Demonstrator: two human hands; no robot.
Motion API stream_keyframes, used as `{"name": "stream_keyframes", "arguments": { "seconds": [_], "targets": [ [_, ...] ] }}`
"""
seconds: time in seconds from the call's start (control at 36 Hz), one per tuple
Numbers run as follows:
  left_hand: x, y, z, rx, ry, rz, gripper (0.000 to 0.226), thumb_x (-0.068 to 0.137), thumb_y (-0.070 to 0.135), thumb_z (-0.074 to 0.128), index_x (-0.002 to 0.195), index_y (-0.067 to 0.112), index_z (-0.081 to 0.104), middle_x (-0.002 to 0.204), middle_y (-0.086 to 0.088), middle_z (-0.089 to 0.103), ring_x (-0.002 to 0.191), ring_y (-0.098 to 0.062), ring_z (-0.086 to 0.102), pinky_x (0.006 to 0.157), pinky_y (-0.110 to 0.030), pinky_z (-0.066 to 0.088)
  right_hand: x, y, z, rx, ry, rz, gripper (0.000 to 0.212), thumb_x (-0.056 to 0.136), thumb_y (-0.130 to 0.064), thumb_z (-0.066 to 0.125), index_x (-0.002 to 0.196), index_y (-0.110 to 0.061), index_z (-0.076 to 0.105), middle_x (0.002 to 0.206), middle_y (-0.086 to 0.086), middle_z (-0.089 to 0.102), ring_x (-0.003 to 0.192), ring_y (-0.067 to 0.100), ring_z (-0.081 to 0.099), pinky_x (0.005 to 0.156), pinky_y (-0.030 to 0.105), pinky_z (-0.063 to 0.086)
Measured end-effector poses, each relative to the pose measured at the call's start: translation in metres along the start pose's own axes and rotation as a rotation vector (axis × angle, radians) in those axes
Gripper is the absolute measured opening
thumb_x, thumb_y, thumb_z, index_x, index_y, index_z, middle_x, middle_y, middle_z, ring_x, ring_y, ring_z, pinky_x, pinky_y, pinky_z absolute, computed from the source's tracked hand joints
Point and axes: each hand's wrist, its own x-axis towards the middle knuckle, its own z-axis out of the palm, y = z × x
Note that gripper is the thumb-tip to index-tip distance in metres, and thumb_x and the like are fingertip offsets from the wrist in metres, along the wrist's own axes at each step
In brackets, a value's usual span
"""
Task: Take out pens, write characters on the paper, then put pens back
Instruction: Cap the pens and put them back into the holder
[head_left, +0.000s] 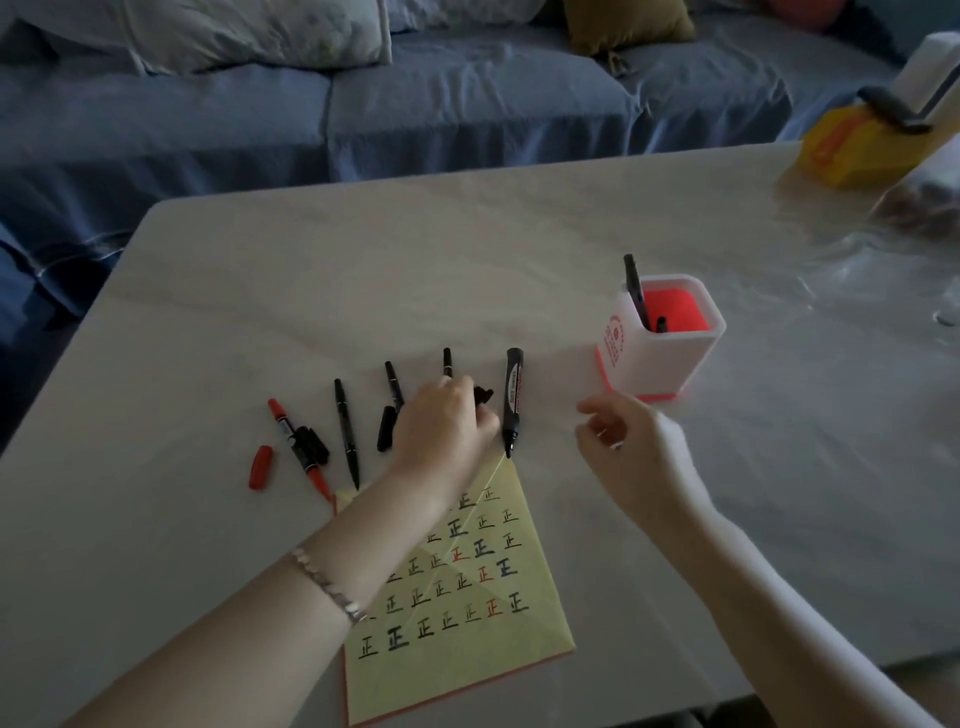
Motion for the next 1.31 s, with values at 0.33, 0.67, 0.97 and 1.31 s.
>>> {"name": "stream_keyframes", "arguments": {
  "seconds": [0.33, 0.67, 0.97, 1.31],
  "targets": [
    [-0.065, -0.054, -0.029, -0.249, 0.015, -0.106, 0.032, 0.096, 0.02, 0.042, 0.127, 0.013, 0.047, 0.116, 0.002, 0.056, 0.086, -0.009, 0.055, 0.066, -0.017, 0.045, 0.054, -0.035, 0.074, -0.312, -0.222, 0.261, 0.037, 0.082, -0.02, 0.059, 0.11, -0.006, 0.041, 0.093, 0.009, 0.048, 0.087, 0.032, 0.055, 0.061, 0.03, 0.037],
    [-0.083, -0.038, -0.026, -0.602, -0.064, -0.145, 0.012, 0.094, 0.023, 0.047, 0.104, 0.028, 0.044, 0.091, 0.02, 0.054, 0.083, 0.003, 0.055, 0.065, -0.011, 0.047, 0.004, -0.037, 0.017, 0.758, -0.26, 0.412, 0.008, 0.083, -0.002, 0.054, 0.082, -0.008, 0.058, 0.062, 0.007, 0.056, 0.047, 0.013, 0.049, 0.04, 0.02, 0.043],
    [-0.101, -0.014, -0.021, -0.78, -0.158, -0.115, 0.011, 0.091, 0.026, 0.054, 0.101, 0.028, 0.057, 0.086, 0.014, 0.061, 0.072, 0.004, 0.055, 0.059, -0.007, 0.04, -0.065, -0.023, 0.003, 1.149, -0.109, 0.277, 0.049, 0.053, -0.043, 0.076, 0.083, -0.008, 0.06, 0.078, 0.015, 0.071, 0.058, 0.021, 0.065, 0.052, 0.026, 0.054],
    [-0.109, -0.008, -0.026, -0.781, -0.14, -0.088, 0.013, 0.089, 0.023, 0.057, 0.097, 0.033, 0.057, 0.082, 0.015, 0.06, 0.058, 0.006, 0.05, 0.055, -0.007, 0.037, -0.075, -0.033, 0.005, 1.175, -0.018, 0.188, 0.037, 0.057, -0.045, 0.074, 0.077, -0.015, 0.064, 0.076, 0.012, 0.071, 0.057, 0.021, 0.065, 0.054, 0.025, 0.054]
  ]
}}
